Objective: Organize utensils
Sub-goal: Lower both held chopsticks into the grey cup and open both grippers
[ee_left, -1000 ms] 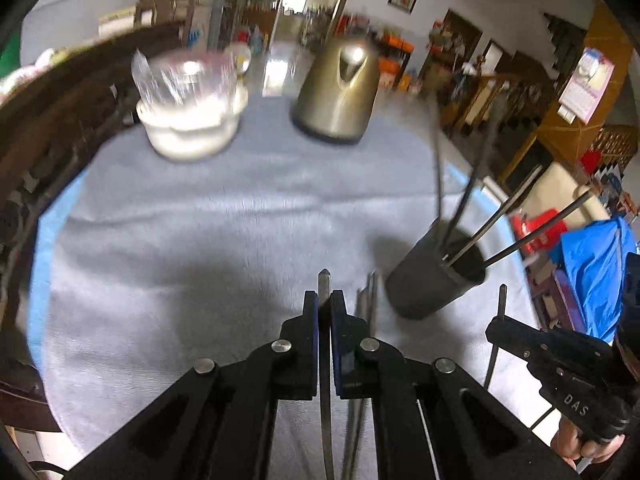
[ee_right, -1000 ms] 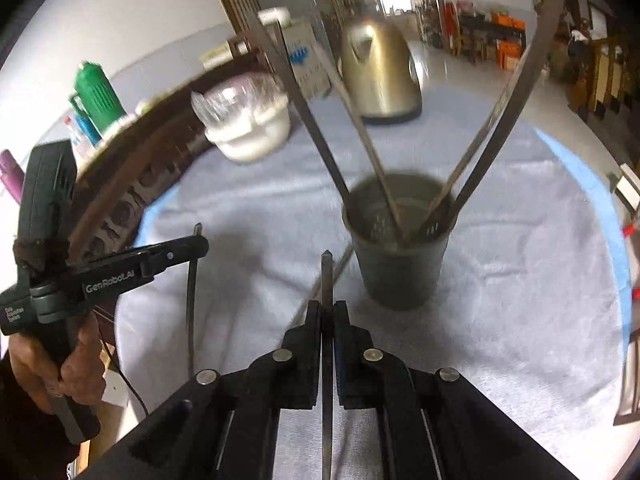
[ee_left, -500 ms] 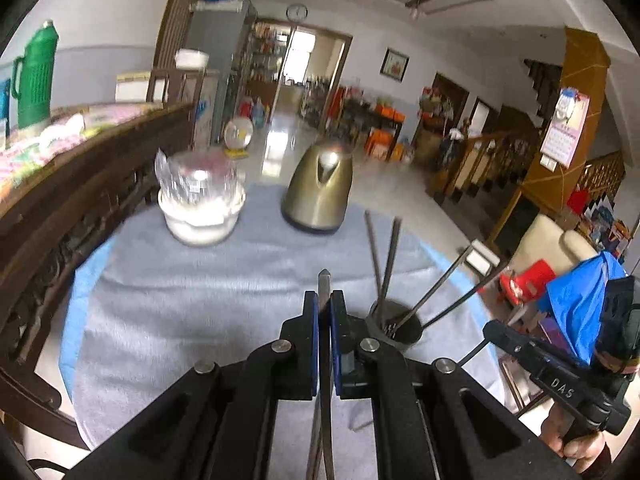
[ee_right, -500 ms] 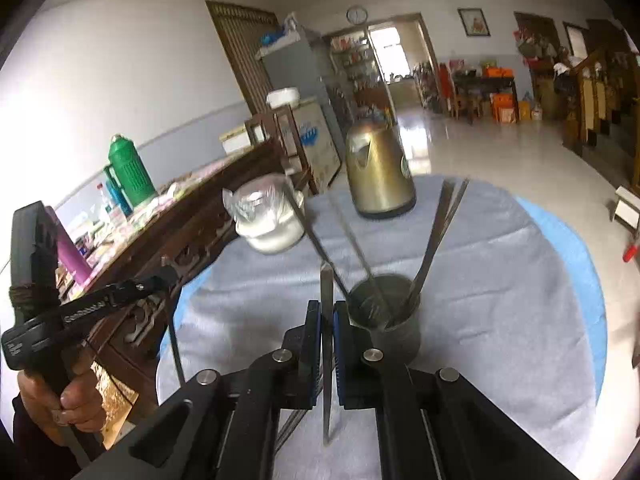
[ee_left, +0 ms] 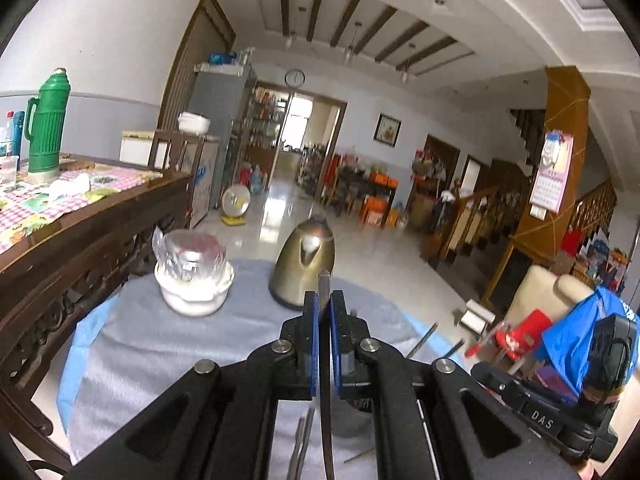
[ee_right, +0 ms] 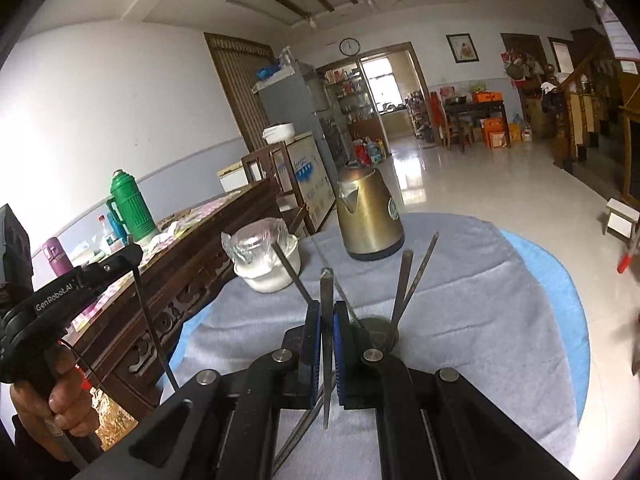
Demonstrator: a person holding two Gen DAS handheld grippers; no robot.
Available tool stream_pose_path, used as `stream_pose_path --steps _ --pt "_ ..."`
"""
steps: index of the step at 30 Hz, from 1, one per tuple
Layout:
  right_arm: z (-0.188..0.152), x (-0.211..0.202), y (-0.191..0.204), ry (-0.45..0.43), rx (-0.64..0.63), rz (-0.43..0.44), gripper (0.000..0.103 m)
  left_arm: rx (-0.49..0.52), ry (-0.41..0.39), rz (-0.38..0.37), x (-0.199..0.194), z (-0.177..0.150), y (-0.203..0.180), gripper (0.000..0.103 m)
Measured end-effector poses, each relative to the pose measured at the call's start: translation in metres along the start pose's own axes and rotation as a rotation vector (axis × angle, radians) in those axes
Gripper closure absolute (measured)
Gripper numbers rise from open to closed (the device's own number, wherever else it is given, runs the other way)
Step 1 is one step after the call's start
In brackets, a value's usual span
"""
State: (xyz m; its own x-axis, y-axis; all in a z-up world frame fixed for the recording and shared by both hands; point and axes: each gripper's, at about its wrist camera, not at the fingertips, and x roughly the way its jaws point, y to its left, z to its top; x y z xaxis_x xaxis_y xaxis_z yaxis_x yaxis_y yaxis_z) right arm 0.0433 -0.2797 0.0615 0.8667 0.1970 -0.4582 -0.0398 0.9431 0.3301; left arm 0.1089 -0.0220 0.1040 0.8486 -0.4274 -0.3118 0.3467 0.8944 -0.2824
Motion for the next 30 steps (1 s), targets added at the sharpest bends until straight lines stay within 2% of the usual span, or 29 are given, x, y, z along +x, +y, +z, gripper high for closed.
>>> stream_pose_path --steps 9,14,21,25,30 --pt "0.028 -0.017 -0.006 -0.130 0.002 -0.064 0.097 0.036 -0.196 -0.010 0.009 0.019 -0.032 0.097" --pt "0.040 -0.022 -0.013 -0.198 0.026 -0.098 0.097 0.062 -0.253 0.009 0.031 0.027 -0.051 0.097" --pt "0.051 -0.015 -0.025 -0.278 0.059 -0.145 0.097 0.087 -0.267 0.032 0.071 0.026 -0.072 0.097" --pt "0.049 0.005 -0.036 -0.264 0.083 -0.172 0.097 0.115 -0.253 0.061 0.089 0.015 -0.080 0.097" --pt "0.039 0.022 -0.047 -0.206 0.097 -0.170 0.097 0.131 -0.205 0.103 0.115 -0.004 -0.078 0.097"
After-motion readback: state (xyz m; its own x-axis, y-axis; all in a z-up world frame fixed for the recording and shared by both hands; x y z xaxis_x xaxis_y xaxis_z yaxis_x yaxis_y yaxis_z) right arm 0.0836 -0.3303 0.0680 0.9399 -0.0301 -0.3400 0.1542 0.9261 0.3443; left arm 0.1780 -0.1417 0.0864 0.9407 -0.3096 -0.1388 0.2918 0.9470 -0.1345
